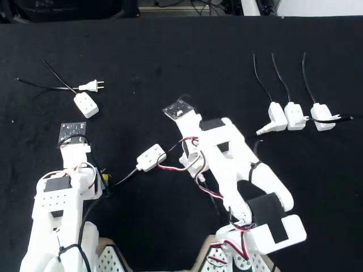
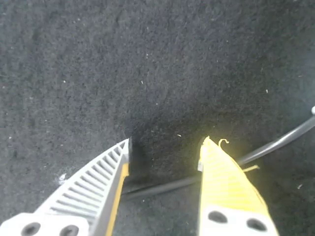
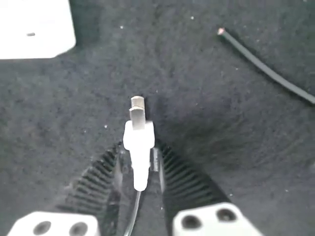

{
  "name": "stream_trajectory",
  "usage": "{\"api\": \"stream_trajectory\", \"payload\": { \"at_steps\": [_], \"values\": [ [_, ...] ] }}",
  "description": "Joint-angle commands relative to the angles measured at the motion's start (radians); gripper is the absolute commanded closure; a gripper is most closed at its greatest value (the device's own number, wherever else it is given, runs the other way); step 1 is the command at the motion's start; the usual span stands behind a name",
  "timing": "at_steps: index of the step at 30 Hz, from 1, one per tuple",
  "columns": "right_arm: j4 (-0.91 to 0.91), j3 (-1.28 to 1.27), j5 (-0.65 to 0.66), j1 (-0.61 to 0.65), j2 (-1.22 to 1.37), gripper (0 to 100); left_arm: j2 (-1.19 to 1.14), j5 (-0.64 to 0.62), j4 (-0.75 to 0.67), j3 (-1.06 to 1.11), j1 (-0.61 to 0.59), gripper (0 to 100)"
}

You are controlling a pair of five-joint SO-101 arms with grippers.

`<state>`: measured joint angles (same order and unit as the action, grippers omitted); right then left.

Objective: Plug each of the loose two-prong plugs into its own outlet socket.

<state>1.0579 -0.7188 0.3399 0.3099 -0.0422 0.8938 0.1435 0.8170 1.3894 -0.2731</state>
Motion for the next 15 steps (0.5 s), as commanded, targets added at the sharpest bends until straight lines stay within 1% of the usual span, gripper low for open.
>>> {"api": "stream_trajectory", "payload": {
  "at_steps": [1,5,15],
  "values": [
    [-0.003,-0.013,0.032,-0.020,-0.028,95.6,0.020,-0.006,-0.006,-0.004,0.008,77],
    [-0.021,-0.022,0.040,-0.023,-0.016,98.8,0.020,-0.006,-0.008,-0.004,0.007,77],
    [-0.044,-0.048,0.040,-0.017,-0.008,98.3,0.020,-0.006,-0.011,-0.004,0.008,77]
  ]
}}
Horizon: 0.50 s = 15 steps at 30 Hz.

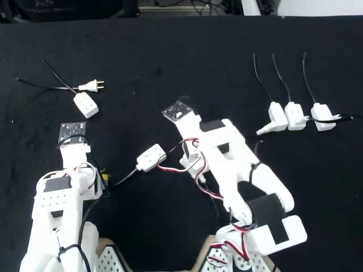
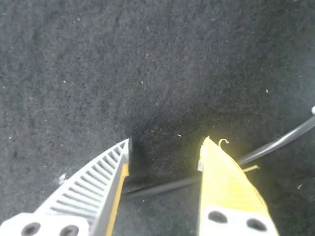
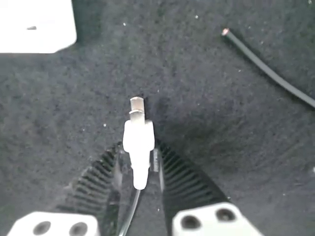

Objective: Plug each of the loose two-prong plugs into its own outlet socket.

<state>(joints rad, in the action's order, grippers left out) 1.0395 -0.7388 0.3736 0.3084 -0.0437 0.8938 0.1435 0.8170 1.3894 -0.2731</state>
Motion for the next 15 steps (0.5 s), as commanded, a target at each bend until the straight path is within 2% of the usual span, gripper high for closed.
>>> {"api": "stream_trajectory", "payload": {
  "at_steps": [1,7,10,15],
  "values": [
    [-0.038,-0.038,0.006,-0.015,-0.007,98.4,0.020,-0.006,-0.011,-0.004,0.008,77],
    [-0.069,-0.054,0.003,-0.023,-0.022,98.7,0.020,-0.006,-0.011,-0.004,0.005,77],
    [0.018,-0.013,0.006,-0.048,-0.101,98.8,0.020,-0.006,-0.002,-0.036,0.004,77],
    [0.186,0.036,-0.002,-0.083,-0.355,98.8,0.009,0.035,0.103,-0.239,0.012,77]
  ]
}}
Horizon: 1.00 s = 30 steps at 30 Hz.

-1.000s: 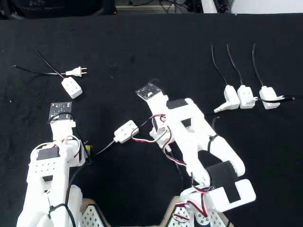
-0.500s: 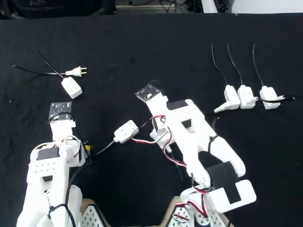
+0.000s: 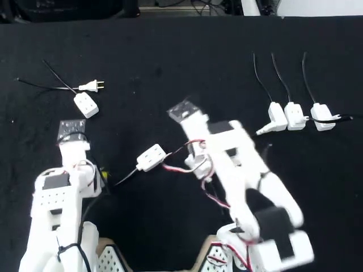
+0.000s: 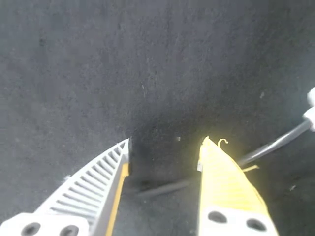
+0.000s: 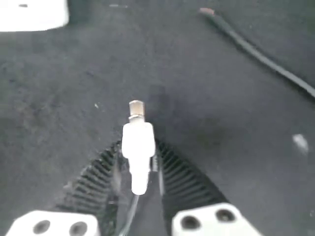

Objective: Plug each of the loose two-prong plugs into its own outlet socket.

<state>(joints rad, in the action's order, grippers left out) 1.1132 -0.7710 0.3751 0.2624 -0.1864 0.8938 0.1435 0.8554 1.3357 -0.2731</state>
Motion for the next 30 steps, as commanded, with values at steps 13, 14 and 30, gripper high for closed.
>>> {"api": "stream_trajectory", "payload": {
  "at_steps": [13,14,30],
  "values": [
    [-0.135,-0.414,-0.245,-0.089,-0.912,98.8,-0.141,0.037,0.017,-0.383,0.237,77],
    [-0.146,-0.443,-0.256,-0.103,-0.951,98.8,-0.199,0.037,-0.011,-0.403,0.239,77],
    [-0.169,-0.573,-0.293,-0.114,-1.176,98.8,-0.888,-0.103,0.126,-0.849,0.504,77]
  ]
}}
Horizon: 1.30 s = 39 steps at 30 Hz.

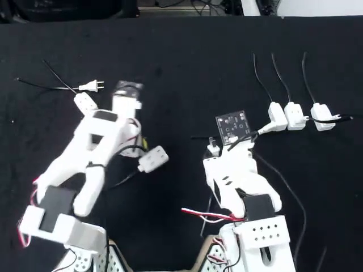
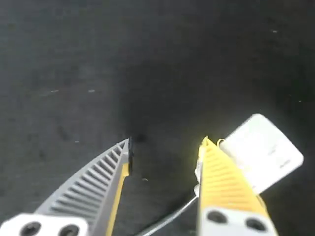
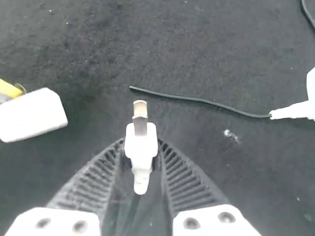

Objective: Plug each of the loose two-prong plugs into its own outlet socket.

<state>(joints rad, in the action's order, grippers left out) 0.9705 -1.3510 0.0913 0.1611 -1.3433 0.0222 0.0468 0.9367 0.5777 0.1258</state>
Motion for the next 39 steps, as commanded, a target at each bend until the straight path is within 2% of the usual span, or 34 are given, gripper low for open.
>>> {"api": "stream_trajectory", "payload": {
  "at_steps": [1,4,7,10,14,19,23,26,33,39],
  "values": [
    [-0.026,0.007,-0.009,-0.012,-0.019,98.8,-0.017,-0.005,0.044,-0.094,0.131,77],
    [-0.026,0.005,-0.009,-0.012,-0.019,98.8,-0.017,-0.005,0.037,-0.097,0.180,77],
    [-0.031,-0.002,-0.008,-0.011,-0.019,98.8,-0.017,-0.005,0.035,-0.099,0.170,77],
    [-0.032,-0.004,-0.008,-0.011,-0.019,98.8,-0.015,-0.003,0.049,-0.111,0.101,77],
    [-0.032,-0.004,-0.008,-0.011,-0.019,98.8,-0.015,0.006,0.184,-0.199,0.005,77],
    [-0.031,-0.002,-0.008,-0.011,-0.019,98.8,-0.015,0.167,0.358,-0.213,-0.004,77],
    [-0.029,-0.001,-0.008,-0.011,-0.019,98.8,-0.015,0.244,0.345,-0.119,0.021,77],
    [-0.029,0.002,-0.008,-0.011,-0.019,98.8,-0.015,0.227,0.308,-0.071,0.090,77],
    [-0.028,0.001,-0.008,-0.011,-0.019,98.8,-0.017,0.075,0.230,-0.068,0.237,77],
    [-0.028,0.001,-0.008,-0.011,-0.019,98.8,-0.017,-0.002,0.166,-0.068,0.242,77]
  ]
}}
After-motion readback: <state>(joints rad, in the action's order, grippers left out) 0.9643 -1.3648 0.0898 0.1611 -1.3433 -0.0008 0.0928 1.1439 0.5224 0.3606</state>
